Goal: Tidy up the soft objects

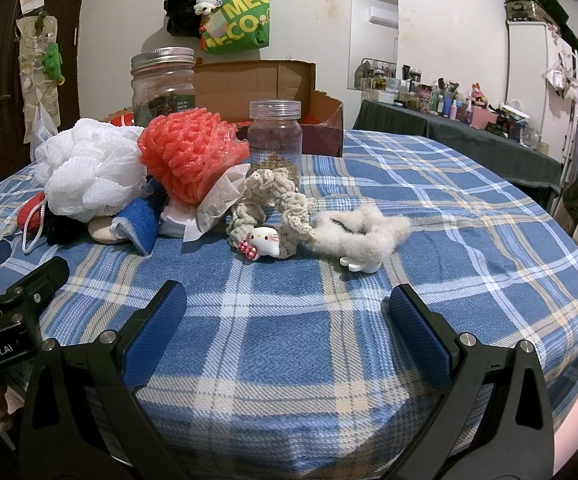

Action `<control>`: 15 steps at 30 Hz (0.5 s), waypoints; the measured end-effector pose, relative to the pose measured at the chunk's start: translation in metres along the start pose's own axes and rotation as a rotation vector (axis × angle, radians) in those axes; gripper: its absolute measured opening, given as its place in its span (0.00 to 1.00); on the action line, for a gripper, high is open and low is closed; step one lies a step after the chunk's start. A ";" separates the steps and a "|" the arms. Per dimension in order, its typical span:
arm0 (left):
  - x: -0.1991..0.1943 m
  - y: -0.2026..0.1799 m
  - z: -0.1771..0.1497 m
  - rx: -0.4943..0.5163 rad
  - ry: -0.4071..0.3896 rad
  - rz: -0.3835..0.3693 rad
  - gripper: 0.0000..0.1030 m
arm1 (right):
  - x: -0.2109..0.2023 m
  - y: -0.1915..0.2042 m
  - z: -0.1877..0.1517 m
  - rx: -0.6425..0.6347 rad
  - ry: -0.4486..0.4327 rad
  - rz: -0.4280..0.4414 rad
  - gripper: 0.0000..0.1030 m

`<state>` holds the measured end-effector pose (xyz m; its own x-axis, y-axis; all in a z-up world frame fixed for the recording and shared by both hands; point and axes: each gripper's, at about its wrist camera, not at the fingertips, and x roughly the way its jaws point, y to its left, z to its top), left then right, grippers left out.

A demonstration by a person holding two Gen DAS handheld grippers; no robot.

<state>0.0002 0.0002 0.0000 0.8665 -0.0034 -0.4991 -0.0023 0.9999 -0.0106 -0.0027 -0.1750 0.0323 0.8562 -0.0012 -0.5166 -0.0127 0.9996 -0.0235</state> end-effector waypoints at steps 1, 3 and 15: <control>0.000 0.000 0.000 0.000 0.000 0.000 1.00 | 0.000 0.000 0.000 0.000 -0.001 0.000 1.00; 0.000 0.000 0.000 0.001 0.001 0.000 1.00 | 0.000 0.000 -0.001 0.001 -0.003 0.000 1.00; -0.002 0.010 0.010 0.009 0.038 -0.050 1.00 | -0.001 -0.005 0.005 0.005 0.015 0.040 1.00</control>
<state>0.0037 0.0099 0.0098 0.8461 -0.0538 -0.5304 0.0456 0.9986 -0.0286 -0.0004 -0.1797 0.0374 0.8471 0.0386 -0.5300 -0.0442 0.9990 0.0022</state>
